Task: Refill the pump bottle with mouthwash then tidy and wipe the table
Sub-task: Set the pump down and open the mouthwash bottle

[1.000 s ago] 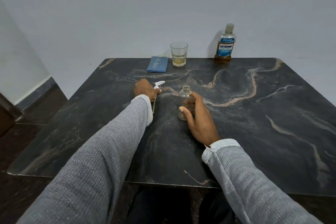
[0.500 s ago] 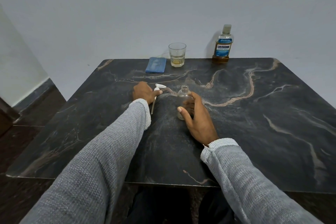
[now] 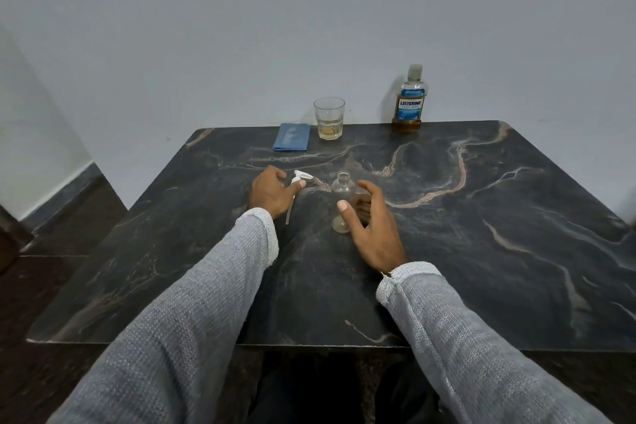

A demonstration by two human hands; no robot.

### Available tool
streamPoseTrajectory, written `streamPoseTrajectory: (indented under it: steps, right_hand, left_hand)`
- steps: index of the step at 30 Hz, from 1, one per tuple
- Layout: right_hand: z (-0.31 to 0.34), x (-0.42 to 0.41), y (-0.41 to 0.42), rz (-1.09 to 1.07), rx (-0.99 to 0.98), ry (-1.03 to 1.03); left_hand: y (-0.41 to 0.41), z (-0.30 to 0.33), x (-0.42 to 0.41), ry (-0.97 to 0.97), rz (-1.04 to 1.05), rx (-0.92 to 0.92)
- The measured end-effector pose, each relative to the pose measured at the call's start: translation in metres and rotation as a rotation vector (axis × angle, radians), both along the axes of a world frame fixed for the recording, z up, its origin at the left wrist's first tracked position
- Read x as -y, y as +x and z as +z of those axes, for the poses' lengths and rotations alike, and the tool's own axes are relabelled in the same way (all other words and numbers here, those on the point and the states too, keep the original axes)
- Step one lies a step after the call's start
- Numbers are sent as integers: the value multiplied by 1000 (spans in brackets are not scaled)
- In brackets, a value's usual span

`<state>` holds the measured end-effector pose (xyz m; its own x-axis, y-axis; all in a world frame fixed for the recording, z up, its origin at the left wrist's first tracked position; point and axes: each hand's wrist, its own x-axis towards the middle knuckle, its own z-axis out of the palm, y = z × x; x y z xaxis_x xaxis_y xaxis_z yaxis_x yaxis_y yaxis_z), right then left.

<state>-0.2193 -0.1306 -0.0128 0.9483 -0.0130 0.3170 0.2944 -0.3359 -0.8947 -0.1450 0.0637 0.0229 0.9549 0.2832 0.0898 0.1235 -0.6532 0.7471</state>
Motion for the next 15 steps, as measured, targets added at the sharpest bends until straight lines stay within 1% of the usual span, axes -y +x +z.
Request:
streamPoseTrajectory:
  steps: [3, 6, 8, 10, 15]
  right_hand:
    - [4, 3, 0, -64, 16, 121]
    - [7, 9, 6, -121, -36, 264]
    - [12, 15, 15, -166, -68, 295]
    - [22, 26, 28, -208, -63, 267]
    - [54, 63, 79, -268, -63, 48]
  left_hand:
    - [-3, 9, 2, -12, -72, 86]
    - [0, 23, 7, -25, -159, 153]
    - [6, 32, 11, -36, -204, 188]
    - [13, 40, 17, -49, -232, 210]
    - [42, 52, 38, -49, -289, 226]
